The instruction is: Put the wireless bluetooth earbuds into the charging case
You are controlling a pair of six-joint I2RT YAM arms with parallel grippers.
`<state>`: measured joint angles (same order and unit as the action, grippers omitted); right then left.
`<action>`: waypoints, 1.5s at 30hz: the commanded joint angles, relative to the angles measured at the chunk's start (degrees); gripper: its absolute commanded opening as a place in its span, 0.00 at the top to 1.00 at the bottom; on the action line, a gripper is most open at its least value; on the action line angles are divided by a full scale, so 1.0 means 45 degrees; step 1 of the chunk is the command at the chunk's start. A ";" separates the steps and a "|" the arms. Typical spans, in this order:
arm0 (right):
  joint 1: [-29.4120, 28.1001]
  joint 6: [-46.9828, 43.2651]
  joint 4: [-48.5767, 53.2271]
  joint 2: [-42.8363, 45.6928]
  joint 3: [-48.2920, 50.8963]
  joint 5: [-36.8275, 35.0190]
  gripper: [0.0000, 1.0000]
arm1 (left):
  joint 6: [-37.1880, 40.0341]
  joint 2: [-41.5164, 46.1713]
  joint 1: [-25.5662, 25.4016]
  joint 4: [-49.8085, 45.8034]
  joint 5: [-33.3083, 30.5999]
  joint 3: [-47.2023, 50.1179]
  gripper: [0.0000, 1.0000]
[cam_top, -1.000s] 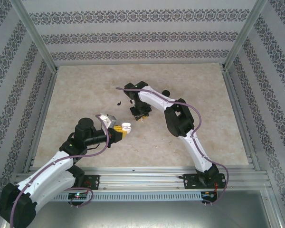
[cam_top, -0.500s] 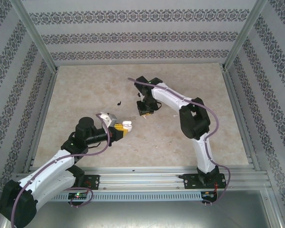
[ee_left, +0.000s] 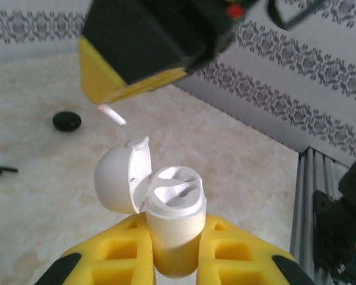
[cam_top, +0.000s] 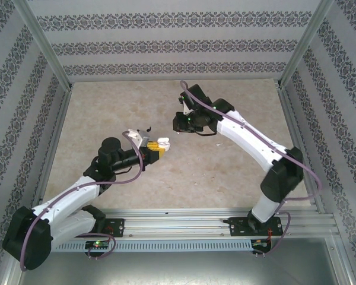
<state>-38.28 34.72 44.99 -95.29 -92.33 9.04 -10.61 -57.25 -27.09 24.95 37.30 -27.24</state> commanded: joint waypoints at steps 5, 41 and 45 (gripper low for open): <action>-0.0582 0.1638 -0.2152 0.2651 0.1387 -0.1355 0.81 | 0.0438 -0.0243 -0.0492 0.1463 -0.1133 -0.1128 1.00; -0.2469 0.2813 -0.6914 0.4734 0.4210 -0.2774 0.83 | 0.1011 -0.0812 -0.1167 0.1803 -0.2391 -0.2421 1.00; -0.2518 0.2753 -0.6857 0.4634 0.4249 -0.2856 0.83 | 0.0974 -0.0799 -0.1170 0.1843 -0.2335 -0.2440 1.00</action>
<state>-48.93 46.81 15.38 -73.84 -74.02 -2.24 -6.26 -60.88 -31.55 29.71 26.48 -36.14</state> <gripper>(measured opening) 0.175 0.086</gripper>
